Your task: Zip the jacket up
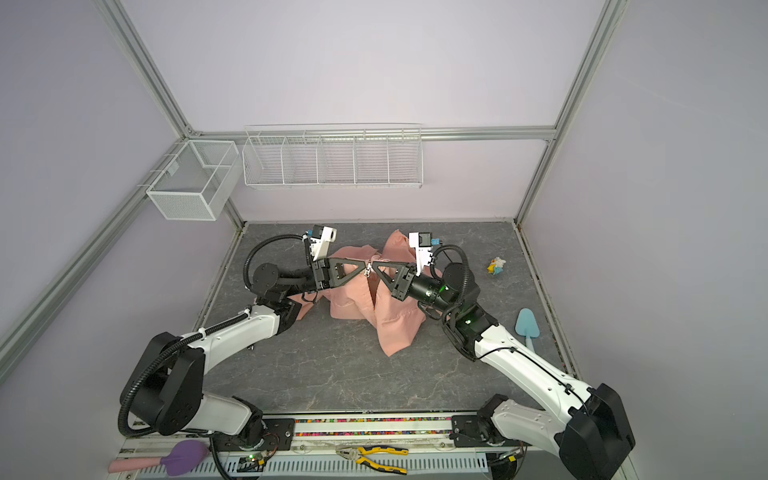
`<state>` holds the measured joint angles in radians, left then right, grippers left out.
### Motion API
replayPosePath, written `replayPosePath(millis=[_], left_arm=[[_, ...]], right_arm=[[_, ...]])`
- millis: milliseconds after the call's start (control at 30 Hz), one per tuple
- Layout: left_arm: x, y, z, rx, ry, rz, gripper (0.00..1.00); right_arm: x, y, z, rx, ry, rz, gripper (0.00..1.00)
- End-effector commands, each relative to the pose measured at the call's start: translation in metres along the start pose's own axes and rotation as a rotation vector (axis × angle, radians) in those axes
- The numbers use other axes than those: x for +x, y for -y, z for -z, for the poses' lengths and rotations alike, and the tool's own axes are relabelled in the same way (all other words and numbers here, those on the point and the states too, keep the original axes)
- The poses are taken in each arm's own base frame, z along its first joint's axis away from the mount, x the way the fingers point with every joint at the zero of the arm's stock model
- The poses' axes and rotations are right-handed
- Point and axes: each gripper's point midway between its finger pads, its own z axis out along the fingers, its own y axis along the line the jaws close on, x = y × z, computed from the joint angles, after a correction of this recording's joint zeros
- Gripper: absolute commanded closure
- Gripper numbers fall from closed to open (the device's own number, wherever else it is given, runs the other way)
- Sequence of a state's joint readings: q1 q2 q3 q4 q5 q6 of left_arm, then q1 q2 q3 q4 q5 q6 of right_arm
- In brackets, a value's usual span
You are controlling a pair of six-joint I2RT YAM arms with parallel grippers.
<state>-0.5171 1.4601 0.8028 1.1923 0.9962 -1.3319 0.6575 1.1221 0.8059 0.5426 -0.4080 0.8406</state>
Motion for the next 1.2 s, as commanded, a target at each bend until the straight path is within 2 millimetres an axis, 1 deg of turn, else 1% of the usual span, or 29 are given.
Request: replayPosePath(millis=[0,233,533,633,800,933,1067,1167], left_arm=[[-0.016,0.013,0.004,0.030,0.066,-0.058,1.00],[-0.018,0.014,0.004,0.032,0.068,-0.057,1.00],[-0.024,0.009,0.007,0.028,0.089,-0.033,1.00],[-0.027,0.000,0.010,0.003,0.104,-0.015,1.00],[-0.028,-0.020,0.017,-0.078,0.126,0.011,1.00],[-0.026,-0.027,0.020,-0.115,0.132,0.015,1.00],[-0.030,-0.024,0.023,-0.115,0.146,0.014,1.00],[-0.032,-0.022,0.025,-0.112,0.153,0.019,1.00]], right_arm=[[0.021,0.004,0.000,0.004,-0.070,-0.006,0.94],[0.031,0.014,0.000,0.038,-0.091,-0.007,0.94],[0.041,0.012,-0.002,0.028,-0.112,-0.016,0.94],[0.042,0.009,-0.003,0.022,-0.112,-0.020,0.94],[0.042,0.006,-0.006,0.016,-0.104,-0.034,0.94],[0.042,0.005,-0.012,0.014,-0.111,-0.040,0.94],[0.049,0.014,-0.017,0.057,-0.141,-0.043,0.94],[0.053,0.024,-0.015,0.109,-0.149,-0.040,0.94]])
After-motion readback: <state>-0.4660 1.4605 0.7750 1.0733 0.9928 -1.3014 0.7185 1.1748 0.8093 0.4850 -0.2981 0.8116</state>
